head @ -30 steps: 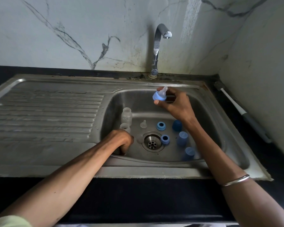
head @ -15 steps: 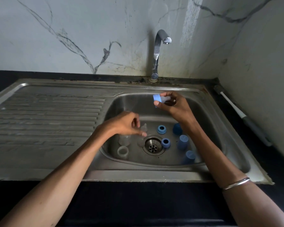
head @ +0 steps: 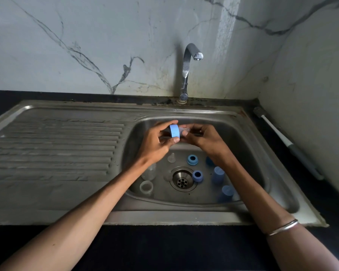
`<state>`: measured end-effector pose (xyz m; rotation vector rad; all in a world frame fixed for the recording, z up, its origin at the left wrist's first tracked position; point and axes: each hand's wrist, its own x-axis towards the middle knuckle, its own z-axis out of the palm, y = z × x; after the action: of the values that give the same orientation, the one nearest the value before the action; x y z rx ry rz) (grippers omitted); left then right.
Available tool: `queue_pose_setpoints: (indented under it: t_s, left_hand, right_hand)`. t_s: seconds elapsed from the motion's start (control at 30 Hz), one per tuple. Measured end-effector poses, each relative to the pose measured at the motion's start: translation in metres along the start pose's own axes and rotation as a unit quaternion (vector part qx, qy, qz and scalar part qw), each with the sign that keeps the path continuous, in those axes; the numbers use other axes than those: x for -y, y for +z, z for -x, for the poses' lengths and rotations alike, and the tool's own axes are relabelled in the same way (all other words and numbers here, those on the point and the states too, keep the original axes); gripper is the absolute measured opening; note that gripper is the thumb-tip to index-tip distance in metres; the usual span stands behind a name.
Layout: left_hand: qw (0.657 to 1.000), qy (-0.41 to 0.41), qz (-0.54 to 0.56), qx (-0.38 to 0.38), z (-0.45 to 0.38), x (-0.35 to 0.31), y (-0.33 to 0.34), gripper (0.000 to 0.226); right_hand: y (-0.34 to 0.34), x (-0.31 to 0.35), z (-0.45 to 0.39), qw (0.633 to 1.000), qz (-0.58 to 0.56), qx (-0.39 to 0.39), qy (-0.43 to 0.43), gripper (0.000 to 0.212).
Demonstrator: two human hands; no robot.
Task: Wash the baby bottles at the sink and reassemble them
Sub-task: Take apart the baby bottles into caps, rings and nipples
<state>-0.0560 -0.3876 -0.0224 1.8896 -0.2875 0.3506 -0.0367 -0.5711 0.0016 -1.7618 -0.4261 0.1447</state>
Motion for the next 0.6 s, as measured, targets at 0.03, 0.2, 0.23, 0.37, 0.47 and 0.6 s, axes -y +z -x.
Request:
queue_pose_setpoints:
  t_s: [0.03,0.2,0.23,0.37,0.47,0.6]
  left_hand:
    - [1.000,-0.012,0.014,0.001,-0.0011,0.0008,-0.0009,0.054]
    - [0.993,-0.066,0.094,0.021,-0.0040,0.0060,-0.0054,0.042]
    - [0.990,-0.076,0.115,0.029,-0.0041,0.0056,-0.0063,0.040]
    - [0.985,-0.082,0.143,0.043,-0.0038,0.0056,-0.0078,0.039]
    - [0.985,-0.085,0.142,0.049,-0.0018,0.0039,-0.0074,0.039]
    - [0.986,-0.073,0.139,0.058,0.0008,0.0000,-0.0055,0.039]
  right_hand:
    - [-0.0015,0.0004,0.0003,1.000,0.011,0.000,-0.002,0.021]
    - [-0.0040,-0.0004,-0.0002,1.000,0.019,-0.005,0.007,0.028]
    - [-0.0043,-0.0002,-0.0003,1.000,0.021,-0.008,0.008,0.028]
    - [-0.0050,0.0020,0.0008,1.000,0.022,0.002,0.001,0.023]
    - [-0.0039,0.0027,0.0027,1.000,0.007,-0.001,0.006,0.021]
    - [-0.0011,0.0025,0.0050,1.000,-0.008,-0.015,0.011,0.015]
